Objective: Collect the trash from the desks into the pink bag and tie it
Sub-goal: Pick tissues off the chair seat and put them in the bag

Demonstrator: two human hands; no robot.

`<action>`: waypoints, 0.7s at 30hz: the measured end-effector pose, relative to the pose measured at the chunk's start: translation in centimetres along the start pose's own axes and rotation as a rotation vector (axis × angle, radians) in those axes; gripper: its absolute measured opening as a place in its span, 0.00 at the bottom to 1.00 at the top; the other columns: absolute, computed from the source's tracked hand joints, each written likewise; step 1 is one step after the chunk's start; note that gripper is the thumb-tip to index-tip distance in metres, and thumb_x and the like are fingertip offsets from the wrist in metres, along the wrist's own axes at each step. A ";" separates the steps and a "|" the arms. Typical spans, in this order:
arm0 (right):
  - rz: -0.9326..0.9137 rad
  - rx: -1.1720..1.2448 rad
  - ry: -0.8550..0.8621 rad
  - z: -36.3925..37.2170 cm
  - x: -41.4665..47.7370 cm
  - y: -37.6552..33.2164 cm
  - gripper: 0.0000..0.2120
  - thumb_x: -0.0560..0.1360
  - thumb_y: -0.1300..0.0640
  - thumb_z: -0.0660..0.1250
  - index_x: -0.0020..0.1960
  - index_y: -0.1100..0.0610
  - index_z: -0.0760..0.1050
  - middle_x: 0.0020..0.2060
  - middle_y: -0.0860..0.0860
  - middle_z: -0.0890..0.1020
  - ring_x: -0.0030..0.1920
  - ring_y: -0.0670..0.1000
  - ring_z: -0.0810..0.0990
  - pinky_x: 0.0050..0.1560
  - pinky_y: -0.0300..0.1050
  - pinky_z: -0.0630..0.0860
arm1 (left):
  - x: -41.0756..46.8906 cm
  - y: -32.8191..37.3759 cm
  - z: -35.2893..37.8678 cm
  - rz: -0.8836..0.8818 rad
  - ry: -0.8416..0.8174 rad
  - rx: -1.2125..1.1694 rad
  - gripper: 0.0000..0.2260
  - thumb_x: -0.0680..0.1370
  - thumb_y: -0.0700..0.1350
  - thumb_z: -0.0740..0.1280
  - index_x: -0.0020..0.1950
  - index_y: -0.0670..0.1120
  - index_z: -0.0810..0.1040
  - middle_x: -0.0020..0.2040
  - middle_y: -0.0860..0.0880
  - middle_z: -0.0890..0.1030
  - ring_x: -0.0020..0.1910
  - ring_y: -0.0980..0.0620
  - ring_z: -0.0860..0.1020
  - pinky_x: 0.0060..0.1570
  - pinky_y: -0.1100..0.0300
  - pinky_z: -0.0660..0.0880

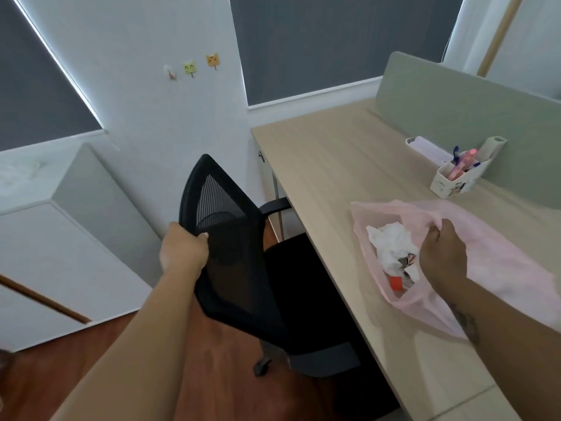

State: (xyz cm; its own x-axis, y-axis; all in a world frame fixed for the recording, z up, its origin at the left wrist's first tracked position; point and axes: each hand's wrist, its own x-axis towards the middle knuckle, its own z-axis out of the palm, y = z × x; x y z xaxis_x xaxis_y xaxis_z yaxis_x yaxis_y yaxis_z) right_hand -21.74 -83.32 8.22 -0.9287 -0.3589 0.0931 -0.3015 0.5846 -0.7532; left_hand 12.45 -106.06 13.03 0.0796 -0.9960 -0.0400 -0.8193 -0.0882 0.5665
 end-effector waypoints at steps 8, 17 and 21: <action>-0.038 -0.008 0.003 -0.9 0.7 1.5 0.14 0.83 0.56 0.50 0.59 0.62 0.70 0.52 0.65 0.79 0.52 0.66 0.77 0.49 0.55 0.70 | -2.5 5.8 4.4 -0.042 -0.047 -0.180 0.18 0.78 0.47 0.68 0.62 0.39 0.68 0.58 0.39 0.77 0.54 0.38 0.77 0.50 0.48 0.77; -0.056 -0.051 0.014 -2.5 2.1 1.7 0.17 0.83 0.54 0.51 0.68 0.58 0.69 0.59 0.60 0.79 0.58 0.64 0.77 0.56 0.57 0.73 | -5.8 11.0 8.5 -0.167 -0.116 -0.239 0.27 0.78 0.45 0.64 0.73 0.41 0.57 0.70 0.37 0.65 0.65 0.36 0.70 0.62 0.41 0.72; -0.068 -0.045 0.057 -4.4 3.1 1.9 0.14 0.82 0.55 0.51 0.63 0.57 0.70 0.52 0.61 0.80 0.51 0.64 0.78 0.47 0.53 0.73 | -7.0 12.8 8.5 0.259 0.055 0.296 0.42 0.76 0.58 0.65 0.80 0.44 0.45 0.79 0.40 0.50 0.75 0.34 0.54 0.71 0.38 0.58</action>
State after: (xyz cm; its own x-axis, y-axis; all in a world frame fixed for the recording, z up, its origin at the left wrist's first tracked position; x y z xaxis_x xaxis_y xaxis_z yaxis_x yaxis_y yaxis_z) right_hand -26.11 -80.10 9.96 -0.9161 -0.3579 0.1806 -0.3724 0.5927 -0.7142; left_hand -3.40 -100.35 13.55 -0.1272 -0.9844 0.1214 -0.9438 0.1578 0.2904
